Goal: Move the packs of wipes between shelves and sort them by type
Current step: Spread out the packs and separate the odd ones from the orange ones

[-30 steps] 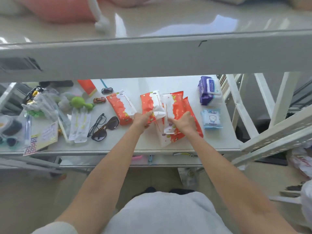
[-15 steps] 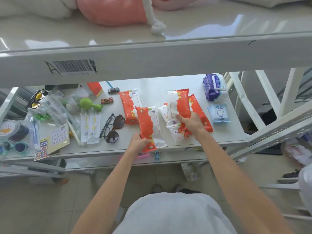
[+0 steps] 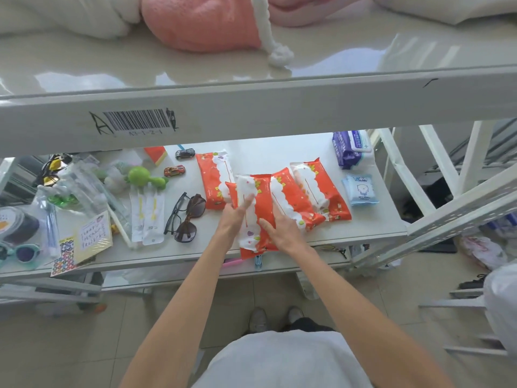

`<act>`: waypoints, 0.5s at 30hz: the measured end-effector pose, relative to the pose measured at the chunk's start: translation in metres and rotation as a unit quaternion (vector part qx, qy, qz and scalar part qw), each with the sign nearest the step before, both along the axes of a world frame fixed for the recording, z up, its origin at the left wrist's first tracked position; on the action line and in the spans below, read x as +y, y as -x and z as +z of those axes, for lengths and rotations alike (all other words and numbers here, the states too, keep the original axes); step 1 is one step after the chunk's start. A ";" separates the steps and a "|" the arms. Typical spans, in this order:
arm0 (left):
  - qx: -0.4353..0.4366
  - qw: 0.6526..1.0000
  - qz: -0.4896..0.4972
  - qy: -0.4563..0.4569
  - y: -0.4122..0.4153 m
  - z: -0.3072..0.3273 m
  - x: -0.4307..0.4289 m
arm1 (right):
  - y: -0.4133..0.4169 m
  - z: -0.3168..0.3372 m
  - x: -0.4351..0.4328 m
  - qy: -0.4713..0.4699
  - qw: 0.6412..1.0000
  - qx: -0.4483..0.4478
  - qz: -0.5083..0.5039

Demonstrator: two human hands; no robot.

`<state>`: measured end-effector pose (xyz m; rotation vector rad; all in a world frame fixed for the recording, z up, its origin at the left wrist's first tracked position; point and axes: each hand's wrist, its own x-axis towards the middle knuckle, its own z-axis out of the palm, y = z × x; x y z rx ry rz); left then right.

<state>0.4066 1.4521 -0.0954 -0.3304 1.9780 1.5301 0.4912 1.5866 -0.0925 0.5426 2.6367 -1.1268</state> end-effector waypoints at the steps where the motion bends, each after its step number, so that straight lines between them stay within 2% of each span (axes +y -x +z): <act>1: 0.003 1.000 -0.011 0.020 0.002 -0.004 0.005 | 0.001 -0.001 0.006 -0.025 1.000 0.018 -0.005; 4: 0.013 0.999 -0.004 0.050 0.004 -0.014 0.020 | 0.005 0.000 0.037 -0.152 0.979 0.073 -0.111; 6: 0.025 0.998 -0.013 0.060 0.003 -0.020 0.028 | 0.008 -0.002 0.057 -0.195 0.967 0.020 -0.162; 8: 0.033 0.998 -0.021 0.053 -0.001 -0.022 0.034 | 0.012 -0.006 0.067 -0.191 0.968 -0.038 -0.158; 15: 0.015 0.996 -0.044 0.073 0.006 -0.010 0.041 | 0.029 -0.004 0.073 -0.187 0.960 -0.116 -0.174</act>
